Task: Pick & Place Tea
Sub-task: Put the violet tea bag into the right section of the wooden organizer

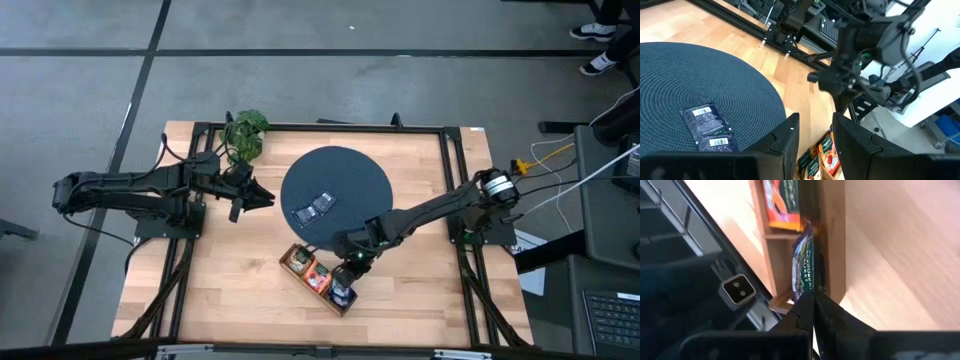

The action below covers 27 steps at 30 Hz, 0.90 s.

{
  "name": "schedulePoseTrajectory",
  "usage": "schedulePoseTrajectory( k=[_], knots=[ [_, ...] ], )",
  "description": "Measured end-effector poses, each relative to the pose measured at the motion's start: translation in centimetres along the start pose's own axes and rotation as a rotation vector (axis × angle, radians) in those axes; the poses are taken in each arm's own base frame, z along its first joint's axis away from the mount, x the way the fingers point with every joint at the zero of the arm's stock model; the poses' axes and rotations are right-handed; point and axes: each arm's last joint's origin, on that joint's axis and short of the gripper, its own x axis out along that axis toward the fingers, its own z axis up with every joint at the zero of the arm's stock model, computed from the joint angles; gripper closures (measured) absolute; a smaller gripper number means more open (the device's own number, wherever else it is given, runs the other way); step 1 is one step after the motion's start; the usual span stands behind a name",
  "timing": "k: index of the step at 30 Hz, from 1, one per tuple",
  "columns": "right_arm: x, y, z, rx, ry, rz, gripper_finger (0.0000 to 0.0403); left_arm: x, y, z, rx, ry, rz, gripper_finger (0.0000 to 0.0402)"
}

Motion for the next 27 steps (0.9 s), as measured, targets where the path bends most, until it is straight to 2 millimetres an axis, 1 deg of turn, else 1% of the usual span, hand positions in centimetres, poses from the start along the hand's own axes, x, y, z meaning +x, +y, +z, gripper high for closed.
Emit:
schedulePoseTrajectory(
  k=[3,6,12,17,23,27],
  knots=[
    [-0.8,0.5,-0.6,0.022,-0.051,0.002,0.0399,0.0,0.0,0.0,0.000,0.000,0.000,0.0288],
    [-1.0,0.8,-1.6,0.053,-0.100,-0.016,0.0400,0.0,0.0,0.0,0.000,0.000,0.000,0.0288],
    [-0.4,1.6,-3.8,0.111,-0.165,-0.036,0.0400,0.0,0.0,0.0,0.000,0.000,0.000,0.0288],
    [0.0,2.0,-5.2,0.145,-0.229,-0.048,0.0401,0.0,0.0,0.0,0.000,0.000,0.000,0.0288],
    [0.3,2.2,-6.0,0.169,-0.306,-0.056,0.0401,0.0,0.0,0.0,0.000,0.000,0.000,0.0288],
    [0.3,2.2,-6.1,0.165,-0.308,-0.060,0.0401,0.0,0.0,0.0,0.000,0.000,0.001,0.0288]
  ],
)
